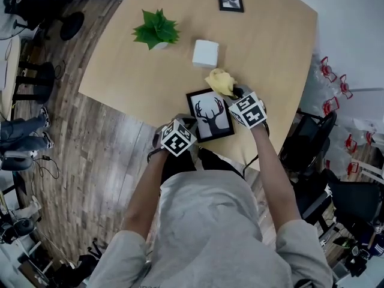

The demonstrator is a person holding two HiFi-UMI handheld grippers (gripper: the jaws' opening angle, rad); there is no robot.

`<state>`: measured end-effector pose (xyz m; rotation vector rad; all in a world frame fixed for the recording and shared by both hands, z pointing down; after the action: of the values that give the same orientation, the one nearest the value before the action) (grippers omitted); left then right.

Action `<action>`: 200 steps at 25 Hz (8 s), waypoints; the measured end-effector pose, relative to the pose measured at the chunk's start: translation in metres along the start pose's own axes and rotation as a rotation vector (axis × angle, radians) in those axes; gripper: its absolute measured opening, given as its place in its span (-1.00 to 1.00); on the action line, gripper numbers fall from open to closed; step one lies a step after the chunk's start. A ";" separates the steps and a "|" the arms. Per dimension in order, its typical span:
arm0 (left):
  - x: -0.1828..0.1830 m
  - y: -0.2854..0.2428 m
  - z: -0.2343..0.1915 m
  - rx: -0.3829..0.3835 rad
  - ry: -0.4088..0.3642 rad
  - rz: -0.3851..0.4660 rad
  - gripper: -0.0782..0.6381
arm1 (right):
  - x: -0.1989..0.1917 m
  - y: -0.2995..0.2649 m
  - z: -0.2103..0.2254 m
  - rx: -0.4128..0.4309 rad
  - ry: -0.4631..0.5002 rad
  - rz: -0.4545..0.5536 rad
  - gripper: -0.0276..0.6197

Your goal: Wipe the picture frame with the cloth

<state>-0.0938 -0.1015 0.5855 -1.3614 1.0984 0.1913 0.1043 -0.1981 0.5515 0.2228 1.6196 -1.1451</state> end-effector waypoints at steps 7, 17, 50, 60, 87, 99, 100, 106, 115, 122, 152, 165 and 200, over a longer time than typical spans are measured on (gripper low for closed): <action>0.003 -0.004 0.002 -0.003 -0.048 -0.042 -0.64 | -0.004 -0.015 -0.001 0.034 -0.002 -0.014 -0.76; 0.008 -0.006 0.002 -0.001 -0.065 -0.089 -0.64 | -0.015 -0.028 -0.004 0.006 -0.066 -0.036 -0.76; 0.013 -0.010 0.006 0.032 -0.044 -0.159 -0.64 | -0.038 0.000 -0.029 -0.003 -0.076 -0.022 -0.76; 0.015 -0.010 0.005 0.032 -0.040 -0.151 -0.64 | -0.044 0.010 -0.038 0.006 -0.070 -0.030 -0.76; 0.014 -0.009 0.006 0.022 -0.050 -0.146 -0.64 | -0.070 0.037 -0.067 0.024 -0.053 -0.029 -0.76; 0.015 -0.009 0.006 0.019 -0.071 -0.146 -0.64 | -0.092 0.059 -0.090 0.049 -0.076 -0.058 -0.76; 0.014 -0.009 0.007 0.019 -0.073 -0.148 -0.64 | -0.093 0.061 -0.092 0.050 -0.077 -0.059 -0.76; 0.014 -0.008 0.005 0.024 -0.081 -0.143 -0.64 | -0.089 0.071 -0.097 0.039 -0.085 -0.052 -0.76; 0.015 -0.008 0.007 0.036 -0.088 -0.140 -0.64 | -0.095 0.079 -0.102 0.039 -0.115 -0.052 -0.76; 0.014 -0.010 0.008 0.043 -0.082 -0.138 -0.64 | -0.096 0.077 -0.120 0.075 -0.112 -0.054 -0.76; 0.011 -0.008 0.007 0.060 -0.050 -0.126 -0.64 | -0.081 0.034 -0.122 0.106 -0.086 -0.112 -0.76; 0.011 -0.008 0.005 0.036 -0.049 -0.134 -0.64 | -0.070 0.019 -0.112 0.097 -0.041 -0.123 -0.76; 0.010 -0.006 0.002 0.007 -0.023 -0.125 -0.64 | -0.033 -0.032 -0.073 0.076 -0.009 -0.100 -0.76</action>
<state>-0.0830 -0.1063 0.5821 -1.4131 0.9902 0.1114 0.0495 -0.1464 0.5928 0.1876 1.5954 -1.2836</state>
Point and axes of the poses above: the fingertips, and each gripper's own axes: y backward along the fingers, z to its right, x out of its top, the point moved 10 cm from there along y, backward along the fingers, and after that the axes turned 13 degrees about z, right-handed, at the moved point
